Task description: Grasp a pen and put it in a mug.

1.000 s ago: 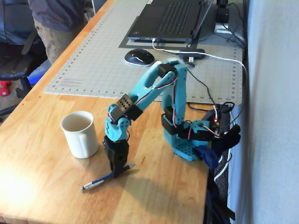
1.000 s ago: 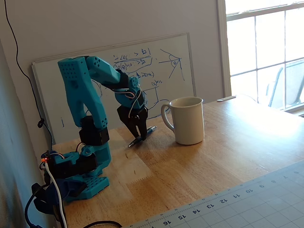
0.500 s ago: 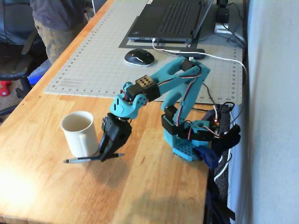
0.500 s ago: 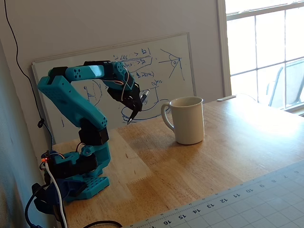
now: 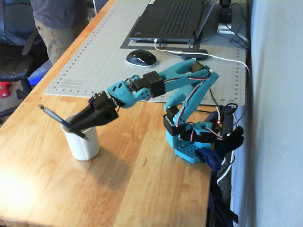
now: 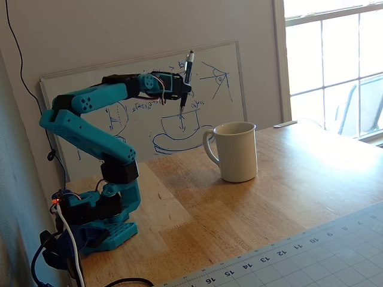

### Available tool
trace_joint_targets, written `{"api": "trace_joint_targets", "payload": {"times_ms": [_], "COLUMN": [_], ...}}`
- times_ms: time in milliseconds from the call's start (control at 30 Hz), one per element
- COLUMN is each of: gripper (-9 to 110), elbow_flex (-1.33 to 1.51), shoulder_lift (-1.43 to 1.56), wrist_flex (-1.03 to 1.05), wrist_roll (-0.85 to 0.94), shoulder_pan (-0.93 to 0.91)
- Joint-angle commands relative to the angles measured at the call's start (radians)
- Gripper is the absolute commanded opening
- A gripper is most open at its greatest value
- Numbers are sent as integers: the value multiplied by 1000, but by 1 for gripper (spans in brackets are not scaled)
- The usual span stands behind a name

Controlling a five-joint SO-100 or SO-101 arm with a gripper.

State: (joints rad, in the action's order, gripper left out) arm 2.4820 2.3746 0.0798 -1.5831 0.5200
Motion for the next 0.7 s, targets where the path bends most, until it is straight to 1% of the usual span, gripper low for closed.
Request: {"api": "trace_joint_targets", "payload": {"times_ms": [0, 133, 267, 367, 500, 667], "gripper": [4, 4, 4, 4, 4, 4], "elbow_flex": [-18, -17, -3, 8, 63, 100], "shoulder_lift": [-28, -92, -158, -212, -250, -250], "wrist_flex": [-255, -454, -607, -660, -673, -673], "wrist_roll": [8, 8, 8, 28, 112, 196], "shoulder_pan": [-104, -186, -232, -250, -264, -331]}}
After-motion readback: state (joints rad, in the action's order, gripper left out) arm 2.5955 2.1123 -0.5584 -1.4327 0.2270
